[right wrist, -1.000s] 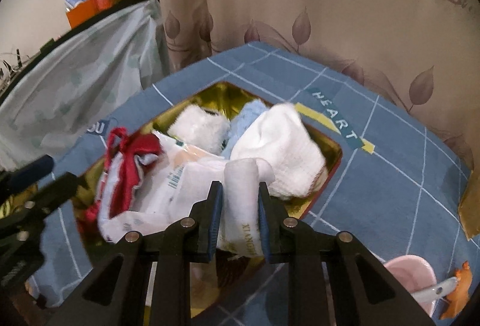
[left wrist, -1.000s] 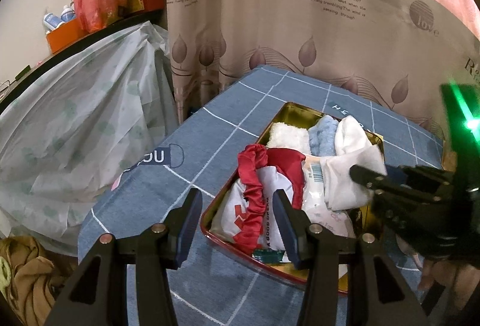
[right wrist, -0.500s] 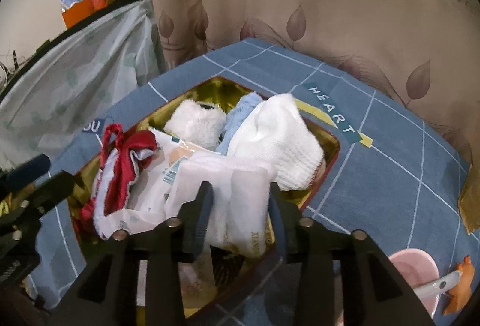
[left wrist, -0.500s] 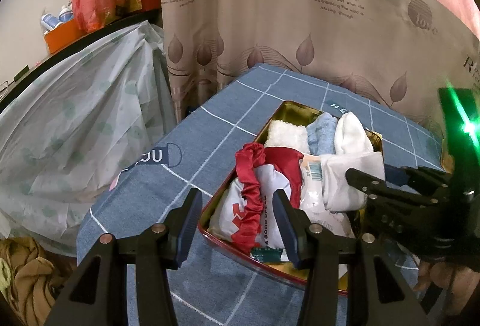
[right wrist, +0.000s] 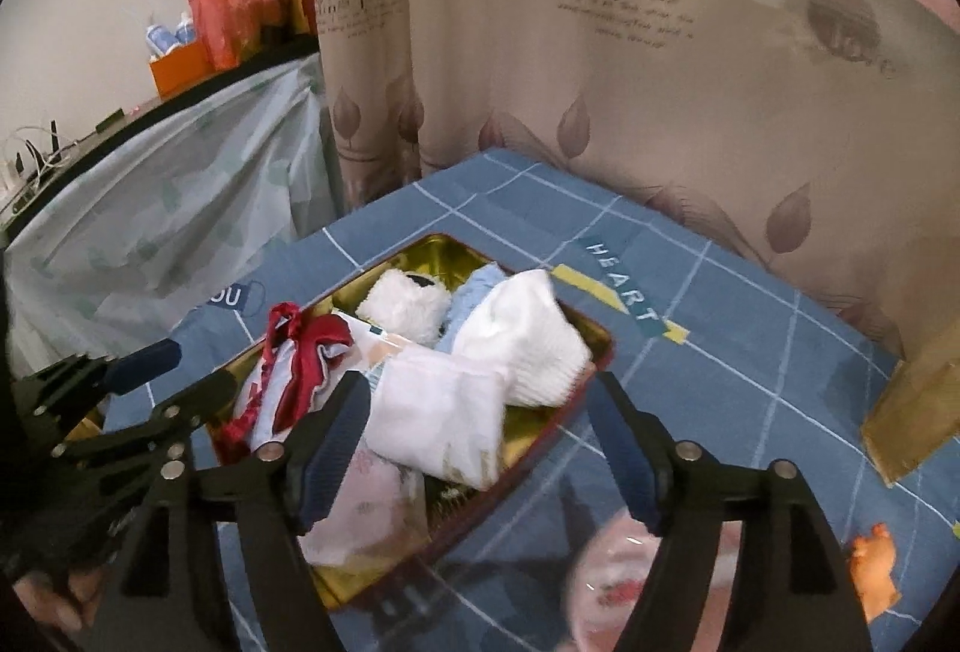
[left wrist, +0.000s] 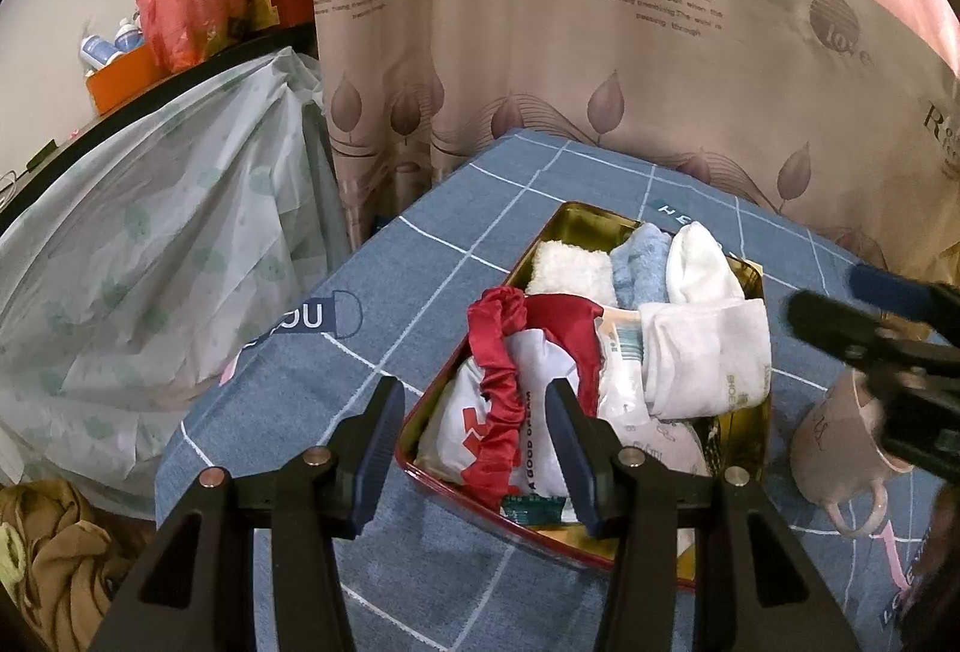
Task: Organize soft objects
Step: 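Move the right gripper to the orange rubber toy and grasp it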
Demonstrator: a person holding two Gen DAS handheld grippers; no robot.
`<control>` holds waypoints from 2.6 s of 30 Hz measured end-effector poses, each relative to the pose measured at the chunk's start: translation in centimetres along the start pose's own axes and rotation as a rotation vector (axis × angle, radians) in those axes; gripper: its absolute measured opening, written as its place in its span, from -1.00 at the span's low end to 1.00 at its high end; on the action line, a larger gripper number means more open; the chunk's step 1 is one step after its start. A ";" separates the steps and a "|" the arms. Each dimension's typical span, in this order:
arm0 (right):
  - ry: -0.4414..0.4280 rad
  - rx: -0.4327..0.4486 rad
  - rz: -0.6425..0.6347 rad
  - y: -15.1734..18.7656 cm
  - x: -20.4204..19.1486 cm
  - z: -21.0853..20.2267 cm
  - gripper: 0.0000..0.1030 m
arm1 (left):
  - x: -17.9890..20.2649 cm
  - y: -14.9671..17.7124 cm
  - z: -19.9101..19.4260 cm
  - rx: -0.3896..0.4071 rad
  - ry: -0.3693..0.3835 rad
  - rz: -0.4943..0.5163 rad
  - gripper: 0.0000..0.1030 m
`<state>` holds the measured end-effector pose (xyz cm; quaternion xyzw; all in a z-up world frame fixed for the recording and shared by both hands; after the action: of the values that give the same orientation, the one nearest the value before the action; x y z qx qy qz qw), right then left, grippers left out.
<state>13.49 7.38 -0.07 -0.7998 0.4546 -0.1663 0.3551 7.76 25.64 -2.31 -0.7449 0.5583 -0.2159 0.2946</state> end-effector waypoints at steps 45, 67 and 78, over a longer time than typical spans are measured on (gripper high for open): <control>0.349 -0.142 0.265 16.6 25.9 -1.6 0.56 | 8.1 2.9 -4.1 0.064 0.124 0.270 -0.03; 0.374 -0.125 0.381 20.9 28.6 -6.7 0.06 | 26.6 12.6 -9.1 -0.072 0.539 0.633 0.06; 0.400 -0.128 0.430 23.7 29.5 -9.4 -0.04 | 30.5 15.9 -9.8 -0.131 0.639 0.723 0.06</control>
<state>9.17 -29.37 -12.29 -0.6574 0.6839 -0.2125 0.2342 -1.18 -8.81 -6.11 -0.4168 0.8562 -0.2820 0.1171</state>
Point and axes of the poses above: each gripper's, at about its wrist camera, not at the fingertips, and z roughly the way its jaws point, x to its right, y to its underside, the point moved 3 cm from there along z, roughly the way its jaws point
